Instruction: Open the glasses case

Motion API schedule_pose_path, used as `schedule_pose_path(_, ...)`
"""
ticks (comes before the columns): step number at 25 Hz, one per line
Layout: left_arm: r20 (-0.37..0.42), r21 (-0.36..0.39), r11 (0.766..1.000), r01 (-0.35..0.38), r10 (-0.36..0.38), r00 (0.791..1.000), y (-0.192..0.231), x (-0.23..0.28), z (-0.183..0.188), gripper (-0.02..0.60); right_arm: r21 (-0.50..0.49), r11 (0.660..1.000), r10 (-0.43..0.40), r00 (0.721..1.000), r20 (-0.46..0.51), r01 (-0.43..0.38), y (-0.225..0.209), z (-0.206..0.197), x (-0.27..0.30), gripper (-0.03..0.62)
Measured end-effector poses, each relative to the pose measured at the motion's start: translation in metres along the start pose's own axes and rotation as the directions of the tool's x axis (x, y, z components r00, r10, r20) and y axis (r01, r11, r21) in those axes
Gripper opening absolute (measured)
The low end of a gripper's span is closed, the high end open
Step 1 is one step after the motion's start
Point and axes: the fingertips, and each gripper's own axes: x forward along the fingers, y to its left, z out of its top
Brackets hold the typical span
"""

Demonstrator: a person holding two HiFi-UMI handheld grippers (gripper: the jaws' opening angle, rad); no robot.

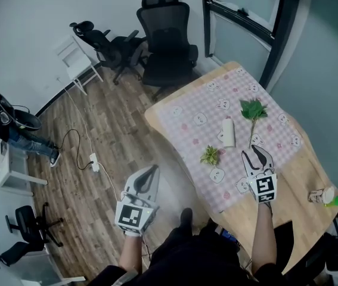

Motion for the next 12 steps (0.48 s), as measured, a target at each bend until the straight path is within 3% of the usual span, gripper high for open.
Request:
schedule_pose_path(4,-0.057,-0.019,0.999,-0.026,0.025,0.998,0.005,-0.010,-0.011,0.000,-0.217,0.959,0.140,0.969,-0.206,-0.184,0.022,-0.072,0.065,0.144)
schedule_pose_path(9,-0.170,-0.035,0.997,-0.067,0.060,0.984,0.009,-0.035,-0.039,0.000,-0.289,0.869,0.269,0.874,-0.405,-0.401,0.065,-0.168,0.113,0.140)
schedule_pose_path(12,-0.239,-0.031,0.994,-0.102,0.092,0.967,0.017,-0.051,-0.053,0.000,-0.323,0.839,0.274,0.853,-0.444,-0.438,0.065,-0.189,0.136,0.138)
